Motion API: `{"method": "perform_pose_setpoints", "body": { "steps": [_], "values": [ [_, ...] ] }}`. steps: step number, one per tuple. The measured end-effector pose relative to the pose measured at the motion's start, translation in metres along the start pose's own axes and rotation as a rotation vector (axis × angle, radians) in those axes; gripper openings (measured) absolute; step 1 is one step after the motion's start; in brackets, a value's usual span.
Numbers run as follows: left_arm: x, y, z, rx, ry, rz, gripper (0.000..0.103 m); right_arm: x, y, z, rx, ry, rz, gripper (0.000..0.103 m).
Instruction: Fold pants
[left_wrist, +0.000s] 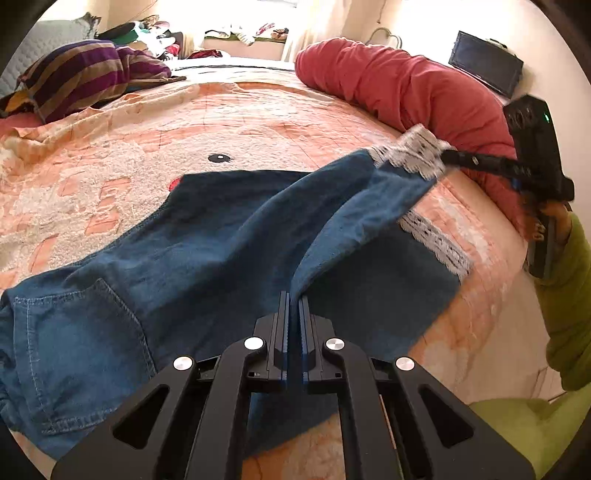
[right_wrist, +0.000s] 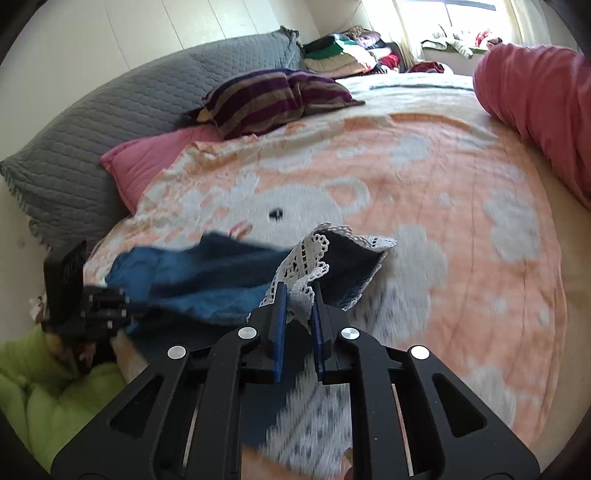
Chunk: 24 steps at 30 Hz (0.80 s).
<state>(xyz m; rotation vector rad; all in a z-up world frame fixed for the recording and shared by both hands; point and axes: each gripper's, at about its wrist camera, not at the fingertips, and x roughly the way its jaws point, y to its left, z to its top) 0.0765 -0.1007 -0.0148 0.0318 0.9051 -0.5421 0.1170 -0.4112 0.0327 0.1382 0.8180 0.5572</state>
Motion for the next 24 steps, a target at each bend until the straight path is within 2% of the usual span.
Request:
{"method": "perform_pose_setpoints", "body": {
  "steps": [6, 11, 14, 15, 17, 18, 19, 20, 24],
  "values": [
    [-0.002, -0.009, -0.010, 0.034, 0.014, -0.019, 0.004, -0.001, -0.007, -0.043, 0.068, 0.051, 0.032, 0.007],
    [0.008, -0.016, -0.012, 0.070, 0.052, -0.004, 0.006, 0.008, -0.007, -0.058, 0.059, 0.078, 0.064, 0.015],
    [0.017, -0.016, -0.015, 0.076, 0.072, 0.024, 0.025, 0.011, -0.007, -0.062, 0.063, 0.088, 0.072, 0.021],
    [0.019, -0.015, -0.015, 0.075, 0.076, 0.030, 0.029, 0.013, -0.008, -0.062, 0.063, 0.090, 0.075, 0.022],
    [0.024, -0.015, -0.014, 0.081, 0.081, 0.042, 0.029, 0.016, -0.008, -0.064, 0.055, 0.098, 0.090, 0.022],
    [0.027, -0.016, -0.014, 0.098, 0.086, 0.061, 0.026, 0.016, -0.008, -0.064, 0.047, 0.099, 0.090, 0.018],
    [0.030, -0.017, -0.014, 0.109, 0.093, 0.078, 0.010, 0.016, -0.008, -0.064, 0.035, 0.098, 0.092, 0.008],
    [0.030, -0.017, -0.014, 0.112, 0.100, 0.085, 0.002, 0.014, -0.010, -0.064, 0.036, 0.100, 0.098, 0.006],
    [0.014, -0.016, -0.015, 0.117, 0.080, 0.059, 0.001, 0.000, -0.017, -0.063, 0.031, 0.097, 0.085, 0.005]
  ]
}}
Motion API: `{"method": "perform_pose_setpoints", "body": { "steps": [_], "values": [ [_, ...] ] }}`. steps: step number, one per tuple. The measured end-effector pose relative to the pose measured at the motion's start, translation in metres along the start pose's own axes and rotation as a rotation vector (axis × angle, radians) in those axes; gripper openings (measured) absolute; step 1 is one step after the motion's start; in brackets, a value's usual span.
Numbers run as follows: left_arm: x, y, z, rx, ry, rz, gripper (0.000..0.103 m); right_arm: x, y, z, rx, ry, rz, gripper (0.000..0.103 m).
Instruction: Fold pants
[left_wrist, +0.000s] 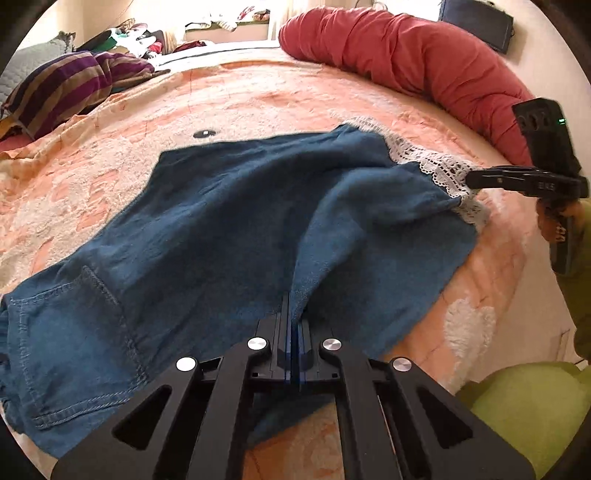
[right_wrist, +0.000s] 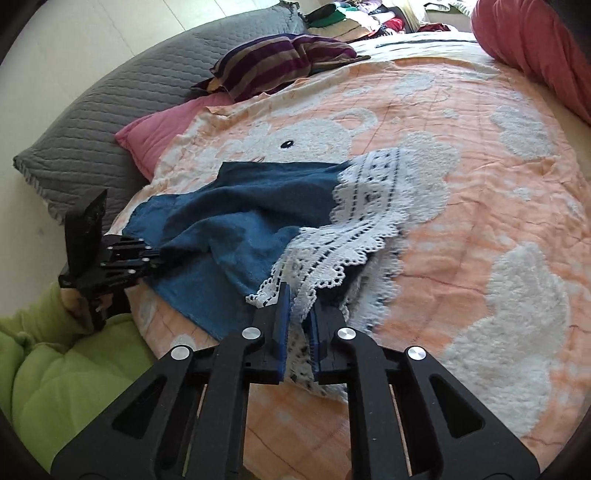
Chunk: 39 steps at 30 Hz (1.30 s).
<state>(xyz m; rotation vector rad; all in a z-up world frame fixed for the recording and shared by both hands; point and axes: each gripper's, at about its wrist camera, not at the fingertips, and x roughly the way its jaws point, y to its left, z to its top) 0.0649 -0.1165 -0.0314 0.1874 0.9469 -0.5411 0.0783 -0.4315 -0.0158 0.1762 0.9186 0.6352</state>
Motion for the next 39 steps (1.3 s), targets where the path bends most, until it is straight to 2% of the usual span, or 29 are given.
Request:
{"method": "perform_pose_setpoints", "body": {
  "steps": [2, 5, 9, 15, 17, 19, 21, 22, 25, 26, 28, 29, 30, 31, 32, 35, 37, 39],
  "values": [
    [-0.010, 0.002, -0.002, 0.000, -0.016, -0.009, 0.001, -0.010, -0.003, -0.001, -0.006, 0.001, -0.004, 0.004],
    [-0.020, -0.002, -0.006, 0.024, -0.012, -0.066, 0.001, -0.016, -0.001, -0.005, -0.038, 0.030, 0.000, 0.004],
    [-0.010, -0.011, -0.013, 0.076, 0.044, -0.052, 0.002, -0.015, 0.003, -0.015, -0.081, 0.075, -0.004, 0.004],
    [-0.006, -0.003, -0.018, 0.043, 0.063, -0.068, 0.005, -0.003, 0.004, -0.027, -0.110, 0.148, -0.008, 0.005],
    [-0.011, -0.003, -0.020, 0.043, 0.055, -0.072, 0.012, -0.008, 0.003, -0.025, -0.114, 0.140, -0.024, 0.006],
    [-0.024, 0.002, -0.023, 0.020, 0.029, -0.083, 0.028, -0.018, 0.004, -0.020, -0.133, 0.116, -0.068, 0.020],
    [-0.040, 0.010, -0.024, -0.010, -0.010, -0.076, 0.040, -0.032, 0.003, -0.011, -0.125, 0.059, -0.093, 0.026],
    [-0.047, 0.015, -0.024, -0.024, -0.030, -0.061, 0.051, -0.037, 0.004, -0.007, -0.123, 0.030, -0.094, 0.029],
    [-0.078, 0.040, -0.024, -0.115, -0.119, 0.020, 0.065, -0.038, 0.017, 0.003, -0.138, -0.034, -0.073, 0.041],
    [-0.089, 0.053, -0.026, -0.164, -0.148, 0.062, 0.068, -0.031, 0.025, 0.006, -0.154, -0.038, -0.057, 0.042],
    [-0.099, 0.073, -0.028, -0.240, -0.153, 0.164, 0.085, -0.013, 0.042, 0.010, -0.192, -0.032, -0.018, 0.049],
    [-0.103, 0.088, -0.032, -0.301, -0.140, 0.249, 0.088, -0.007, 0.046, 0.011, -0.203, -0.029, -0.005, 0.051],
    [-0.106, 0.100, -0.036, -0.351, -0.127, 0.307, 0.089, -0.001, 0.051, 0.012, -0.213, -0.028, 0.009, 0.055],
    [-0.107, 0.109, -0.039, -0.390, -0.120, 0.334, 0.089, 0.007, 0.056, 0.013, -0.221, -0.018, 0.027, 0.057],
    [-0.108, 0.122, -0.045, -0.450, -0.107, 0.357, 0.089, 0.015, 0.061, 0.014, -0.232, -0.007, 0.036, 0.057],
    [-0.101, 0.147, -0.057, -0.545, -0.068, 0.391, 0.089, 0.030, 0.069, 0.015, -0.243, 0.018, 0.047, 0.063],
    [-0.090, 0.160, -0.062, -0.593, -0.047, 0.372, 0.089, 0.036, 0.071, 0.015, -0.244, 0.027, 0.032, 0.072],
    [-0.080, 0.162, -0.062, -0.617, -0.064, 0.321, 0.086, 0.045, 0.075, 0.015, -0.238, 0.045, 0.025, 0.076]
  ]
}}
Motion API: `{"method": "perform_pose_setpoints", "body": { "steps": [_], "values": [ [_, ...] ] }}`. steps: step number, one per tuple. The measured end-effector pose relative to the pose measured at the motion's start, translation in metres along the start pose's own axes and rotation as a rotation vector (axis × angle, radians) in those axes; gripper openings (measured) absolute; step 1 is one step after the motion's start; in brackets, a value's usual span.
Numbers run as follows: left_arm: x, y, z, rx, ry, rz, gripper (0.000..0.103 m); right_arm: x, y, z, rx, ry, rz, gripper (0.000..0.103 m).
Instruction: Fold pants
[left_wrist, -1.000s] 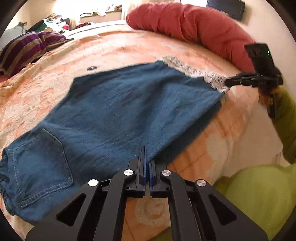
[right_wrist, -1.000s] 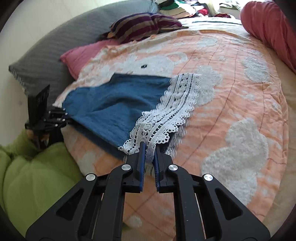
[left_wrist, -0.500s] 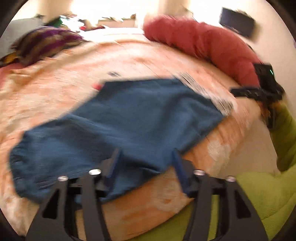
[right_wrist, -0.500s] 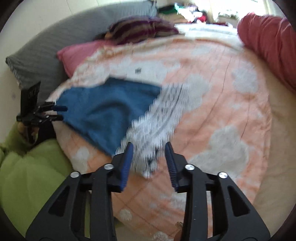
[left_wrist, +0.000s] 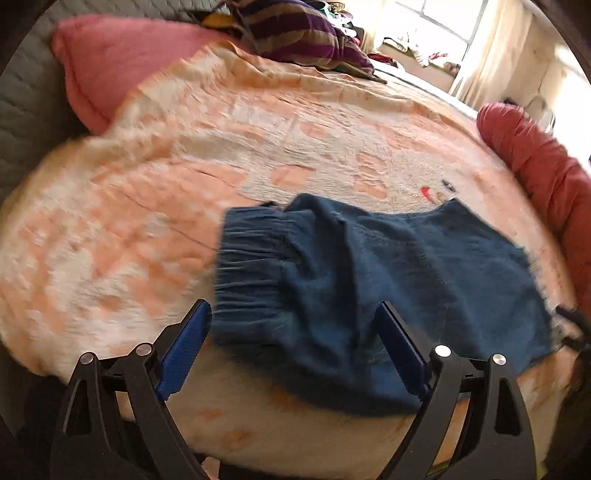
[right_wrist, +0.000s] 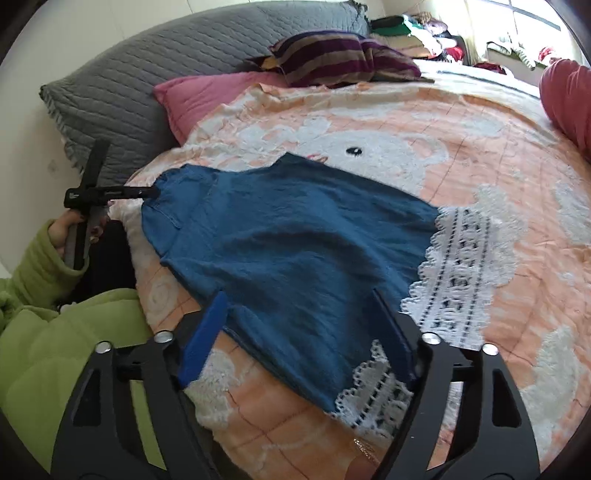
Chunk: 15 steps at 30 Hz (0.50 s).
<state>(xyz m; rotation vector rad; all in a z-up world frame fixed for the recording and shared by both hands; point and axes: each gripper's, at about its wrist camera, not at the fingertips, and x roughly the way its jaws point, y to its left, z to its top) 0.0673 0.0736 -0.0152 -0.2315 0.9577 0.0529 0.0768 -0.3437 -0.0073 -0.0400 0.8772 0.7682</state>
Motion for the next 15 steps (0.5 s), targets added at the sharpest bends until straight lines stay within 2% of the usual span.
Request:
{"method": "perform_pose_setpoints", "body": {
  "steps": [3, 7, 9, 12, 15],
  "values": [
    [0.003, -0.015, 0.003, 0.069, -0.039, 0.035, 0.045, 0.013, 0.005, 0.001, -0.001, 0.031, -0.030, 0.078],
    [-0.003, -0.004, 0.009, 0.080, -0.068, 0.104, 0.044, 0.026, 0.005, -0.005, 0.000, 0.112, -0.084, 0.086],
    [0.003, 0.003, 0.007, 0.069, -0.048, 0.112, 0.044, 0.039, 0.002, -0.013, 0.014, 0.177, -0.081, 0.089],
    [0.016, 0.006, 0.001, 0.082, -0.014, 0.129, 0.048, 0.043, 0.007, -0.017, -0.006, 0.170, -0.112, 0.092],
    [0.006, 0.010, 0.002, 0.054, -0.027, 0.100, 0.050, 0.039, 0.006, -0.014, 0.005, 0.161, -0.099, 0.093]
  ]
}}
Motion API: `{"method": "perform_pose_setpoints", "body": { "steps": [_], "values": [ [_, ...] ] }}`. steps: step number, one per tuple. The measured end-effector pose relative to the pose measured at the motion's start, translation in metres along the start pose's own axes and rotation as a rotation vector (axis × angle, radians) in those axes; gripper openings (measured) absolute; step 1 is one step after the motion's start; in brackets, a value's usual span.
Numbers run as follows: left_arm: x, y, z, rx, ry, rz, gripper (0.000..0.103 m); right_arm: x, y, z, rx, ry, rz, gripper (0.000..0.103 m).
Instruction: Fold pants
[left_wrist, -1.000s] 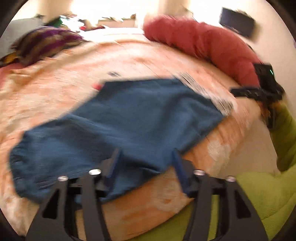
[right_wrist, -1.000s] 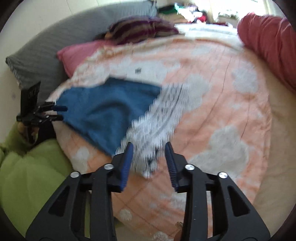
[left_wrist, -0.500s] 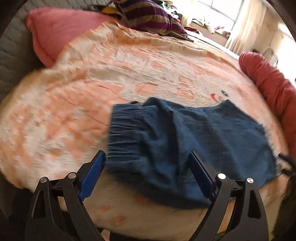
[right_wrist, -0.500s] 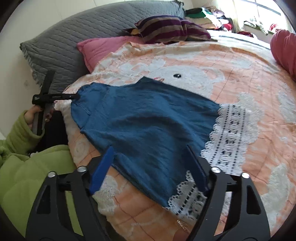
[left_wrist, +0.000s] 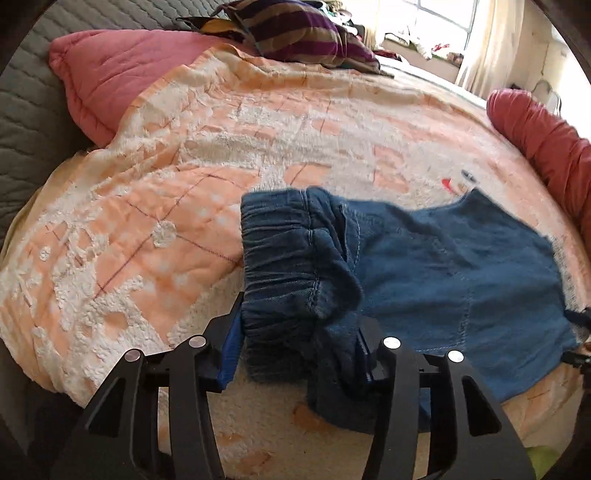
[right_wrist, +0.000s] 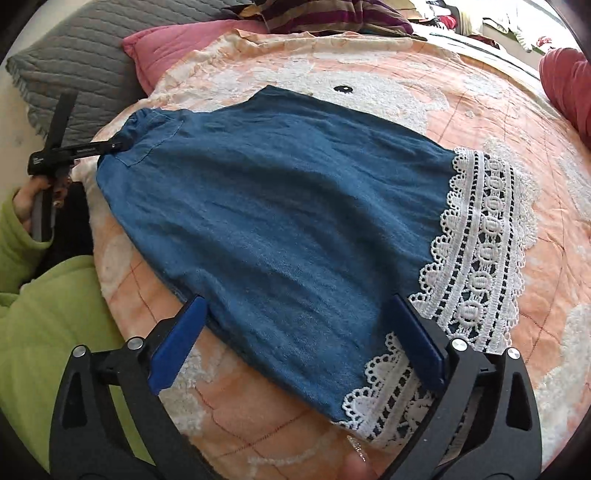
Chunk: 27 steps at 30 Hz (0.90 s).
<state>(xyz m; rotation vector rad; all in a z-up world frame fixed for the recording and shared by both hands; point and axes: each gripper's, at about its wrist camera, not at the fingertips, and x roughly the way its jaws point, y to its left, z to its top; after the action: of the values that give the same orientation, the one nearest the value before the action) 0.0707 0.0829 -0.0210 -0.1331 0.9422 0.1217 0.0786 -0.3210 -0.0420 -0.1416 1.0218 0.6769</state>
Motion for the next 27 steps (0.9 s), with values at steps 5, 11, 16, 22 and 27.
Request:
{"method": "perform_pose_setpoints", "body": {
  "steps": [5, 11, 16, 22, 27],
  "values": [
    [-0.036, -0.004, 0.004, 0.017, -0.073, 0.052, 0.060, -0.038, -0.018, 0.006, 0.051, -0.121, 0.027, 0.094],
    [-0.076, -0.038, 0.025, 0.091, -0.187, 0.002, 0.076, -0.064, -0.065, 0.019, 0.198, -0.240, -0.039, 0.094],
    [-0.067, -0.076, 0.045, 0.140, -0.168, -0.122, 0.089, -0.063, -0.106, 0.031, 0.312, -0.262, -0.071, 0.094],
    [-0.030, -0.122, 0.062, 0.211, -0.104, -0.189, 0.089, -0.051, -0.139, 0.054, 0.347, -0.239, -0.043, 0.094],
    [0.016, -0.153, 0.074, 0.246, -0.009, -0.250, 0.089, -0.029, -0.158, 0.067, 0.373, -0.189, -0.018, 0.083]
  ]
}}
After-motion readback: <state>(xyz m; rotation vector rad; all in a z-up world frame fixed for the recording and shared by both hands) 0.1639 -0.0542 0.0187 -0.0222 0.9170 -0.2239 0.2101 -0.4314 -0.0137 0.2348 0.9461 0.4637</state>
